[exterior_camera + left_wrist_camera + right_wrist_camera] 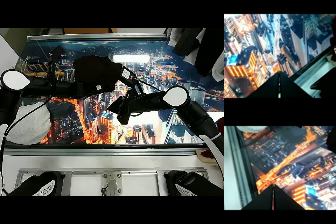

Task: Fold the clothes and pants, and hang the long-sleeved shirts on hangers.

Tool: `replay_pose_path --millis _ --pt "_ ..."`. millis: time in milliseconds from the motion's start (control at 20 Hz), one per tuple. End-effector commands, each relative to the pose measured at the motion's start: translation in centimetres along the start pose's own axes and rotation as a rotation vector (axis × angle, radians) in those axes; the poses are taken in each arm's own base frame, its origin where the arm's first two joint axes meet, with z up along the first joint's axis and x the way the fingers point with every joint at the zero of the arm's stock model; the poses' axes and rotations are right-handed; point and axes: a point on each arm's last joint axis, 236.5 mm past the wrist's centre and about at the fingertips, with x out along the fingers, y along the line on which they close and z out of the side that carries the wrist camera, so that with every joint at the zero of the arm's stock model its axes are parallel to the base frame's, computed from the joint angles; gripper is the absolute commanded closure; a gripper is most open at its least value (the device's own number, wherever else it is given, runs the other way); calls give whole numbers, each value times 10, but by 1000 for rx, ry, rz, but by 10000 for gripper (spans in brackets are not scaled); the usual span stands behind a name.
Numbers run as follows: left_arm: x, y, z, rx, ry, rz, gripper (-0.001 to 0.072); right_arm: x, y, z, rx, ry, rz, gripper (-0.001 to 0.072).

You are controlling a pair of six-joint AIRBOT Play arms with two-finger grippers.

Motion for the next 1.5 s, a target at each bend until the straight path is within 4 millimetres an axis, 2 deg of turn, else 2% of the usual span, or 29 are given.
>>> replay_pose_path --millis 0,350,500,550,600,650,700,800,900,950,1000,1100,1150,1250,1350,1450 --pt "0 0 0 1 0 0 691 0 0 0 0 1 1 694" --pt "0 0 0 0 -1 0 691 0 0 0 0 1 1 694" --pt "0 1 7 -1 -28 7 689 0 0 0 0 1 1 694" --pt "-5 10 11 19 -40 38 494 0 0 0 0 1 1 693" --pt "-17 27 17 43 -48 106 2 0 0 0 0 1 1 693" --pt "-33 53 25 67 -62 211 -8 0 0 0 0 1 1 694" --pt "-58 86 32 98 -68 356 -7 0 0 0 0 1 1 694" --pt "-124 161 37 74 -76 685 -7 0 0 0 0 1 1 694" --pt "-187 228 21 -32 -65 955 -6 0 0 0 0 1 1 693" --pt "-208 257 5 -96 -43 1038 -6 0 0 0 0 1 1 693" --pt "-219 284 -17 -189 -20 1078 -6 0 0 0 0 1 1 694" --pt "-219 330 -65 -387 31 1096 -6 0 0 0 0 1 1 694" --pt "-213 350 -90 -452 80 1093 -7 0 0 0 0 1 1 694" --pt "-199 383 -126 -526 147 1083 -7 0 0 0 0 1 1 693" --pt "-185 405 -147 -565 184 1070 -7 0 0 0 0 1 1 694" --pt "-169 418 -159 -574 207 1056 -7 0 0 0 0 1 1 693"
